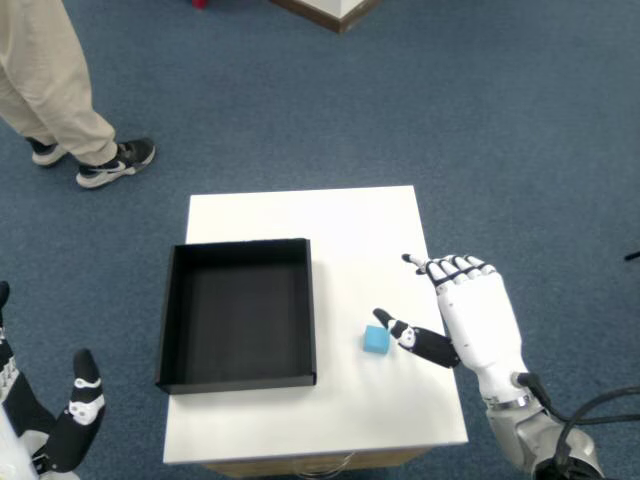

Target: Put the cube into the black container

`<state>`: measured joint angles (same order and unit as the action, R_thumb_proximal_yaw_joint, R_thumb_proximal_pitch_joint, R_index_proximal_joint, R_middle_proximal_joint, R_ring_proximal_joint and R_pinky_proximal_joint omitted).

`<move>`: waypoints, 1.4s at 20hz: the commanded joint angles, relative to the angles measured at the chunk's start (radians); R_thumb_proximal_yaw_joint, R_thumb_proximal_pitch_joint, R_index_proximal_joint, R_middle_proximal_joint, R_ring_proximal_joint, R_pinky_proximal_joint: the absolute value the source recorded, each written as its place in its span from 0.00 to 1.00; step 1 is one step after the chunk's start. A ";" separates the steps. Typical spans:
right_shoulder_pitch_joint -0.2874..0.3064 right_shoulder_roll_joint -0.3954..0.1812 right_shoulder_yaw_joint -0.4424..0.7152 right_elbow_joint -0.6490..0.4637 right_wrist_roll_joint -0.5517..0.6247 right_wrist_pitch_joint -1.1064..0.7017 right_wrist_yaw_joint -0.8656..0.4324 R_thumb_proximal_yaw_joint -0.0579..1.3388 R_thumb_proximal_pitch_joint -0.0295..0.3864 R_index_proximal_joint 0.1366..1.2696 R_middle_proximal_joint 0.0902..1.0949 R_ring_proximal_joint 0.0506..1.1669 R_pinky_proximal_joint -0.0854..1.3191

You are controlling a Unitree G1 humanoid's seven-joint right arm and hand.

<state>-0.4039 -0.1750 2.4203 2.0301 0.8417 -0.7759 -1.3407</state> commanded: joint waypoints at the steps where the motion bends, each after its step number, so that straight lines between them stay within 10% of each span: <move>1: -0.041 -0.009 0.009 0.039 0.009 0.001 -0.056 0.27 0.04 0.34 0.63 0.67 0.76; 21: -0.030 -0.039 0.038 -0.152 -0.062 0.133 0.033 0.32 0.04 0.34 0.58 0.68 0.80; 28: -0.093 -0.080 0.028 -0.299 -0.065 0.222 0.087 0.32 0.23 0.34 0.59 0.69 0.81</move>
<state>-0.4606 -0.2352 2.4618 1.7126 0.7661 -0.5728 -1.2424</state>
